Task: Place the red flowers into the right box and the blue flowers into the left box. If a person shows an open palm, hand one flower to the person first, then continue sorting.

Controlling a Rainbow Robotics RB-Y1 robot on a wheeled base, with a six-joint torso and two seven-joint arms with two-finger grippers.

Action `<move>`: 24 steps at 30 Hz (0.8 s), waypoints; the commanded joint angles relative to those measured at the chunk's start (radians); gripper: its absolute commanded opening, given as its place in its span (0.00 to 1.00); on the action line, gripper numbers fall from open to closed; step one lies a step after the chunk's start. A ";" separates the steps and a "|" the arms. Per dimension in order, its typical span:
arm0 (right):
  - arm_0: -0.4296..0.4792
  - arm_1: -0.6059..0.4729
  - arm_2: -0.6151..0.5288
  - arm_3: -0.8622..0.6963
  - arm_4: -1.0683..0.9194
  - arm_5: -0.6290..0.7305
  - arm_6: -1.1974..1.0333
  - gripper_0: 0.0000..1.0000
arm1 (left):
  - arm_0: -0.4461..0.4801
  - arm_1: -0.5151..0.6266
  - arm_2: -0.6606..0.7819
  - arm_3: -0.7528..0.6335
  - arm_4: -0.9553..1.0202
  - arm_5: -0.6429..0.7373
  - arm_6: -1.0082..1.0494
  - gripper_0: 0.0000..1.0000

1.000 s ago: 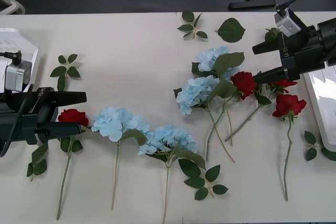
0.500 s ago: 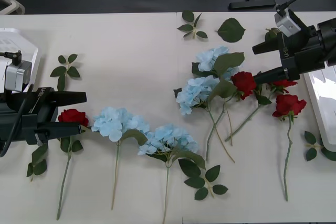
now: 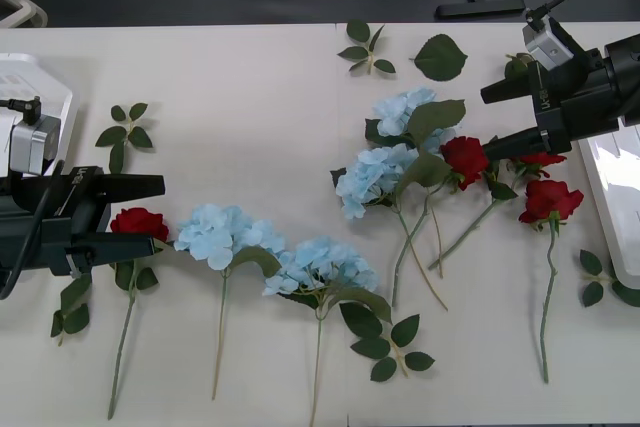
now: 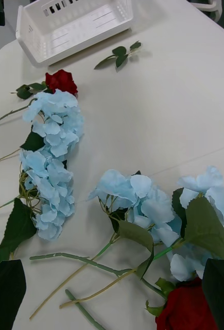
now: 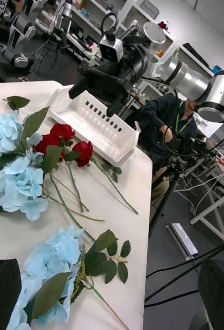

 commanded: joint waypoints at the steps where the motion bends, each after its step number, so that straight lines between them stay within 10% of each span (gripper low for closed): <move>1: 0.002 -0.040 -0.015 -0.024 -0.014 -0.006 -0.016 1.00 | -0.027 -0.014 0.028 -0.003 0.015 0.012 0.055 1.00; 15: 0.057 -0.060 0.017 -0.005 -0.006 -0.019 -0.016 1.00 | 0.000 -0.036 0.023 0.025 0.052 0.031 0.055 1.00; 24: 0.059 -0.105 0.011 -0.044 0.037 0.012 -0.016 1.00 | 0.092 0.048 0.261 -0.072 -0.070 0.047 0.055 1.00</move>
